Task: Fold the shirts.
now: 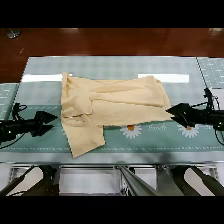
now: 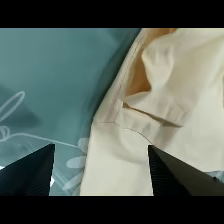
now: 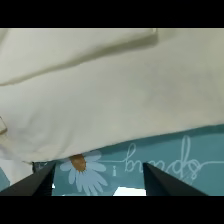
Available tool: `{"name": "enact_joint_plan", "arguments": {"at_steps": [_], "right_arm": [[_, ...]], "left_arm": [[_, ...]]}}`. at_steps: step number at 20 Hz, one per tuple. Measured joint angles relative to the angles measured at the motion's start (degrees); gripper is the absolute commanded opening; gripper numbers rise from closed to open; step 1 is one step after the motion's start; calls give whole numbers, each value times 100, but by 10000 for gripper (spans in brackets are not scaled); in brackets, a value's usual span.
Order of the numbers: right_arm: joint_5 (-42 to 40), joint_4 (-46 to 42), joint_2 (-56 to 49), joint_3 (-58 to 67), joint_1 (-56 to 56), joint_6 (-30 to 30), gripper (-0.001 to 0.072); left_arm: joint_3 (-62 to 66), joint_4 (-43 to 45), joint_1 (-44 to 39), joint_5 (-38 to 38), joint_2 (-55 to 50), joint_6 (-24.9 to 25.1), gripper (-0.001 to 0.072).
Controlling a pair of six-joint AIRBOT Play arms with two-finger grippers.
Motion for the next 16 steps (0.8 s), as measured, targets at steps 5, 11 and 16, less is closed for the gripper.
{"name": "enact_joint_plan", "arguments": {"at_steps": [5,11,16], "right_arm": [[0,136,190,-245,-4,-55,620],[81,179,232,-293,-13,-52,621],[105,127,234,-131,-461,-35,620]], "left_arm": [[-94,-643,-741,247,-345,466,702],[31,-968,-1609,627,-866,588,22],[385,-990,-1808,302,-994,791,20]]}}
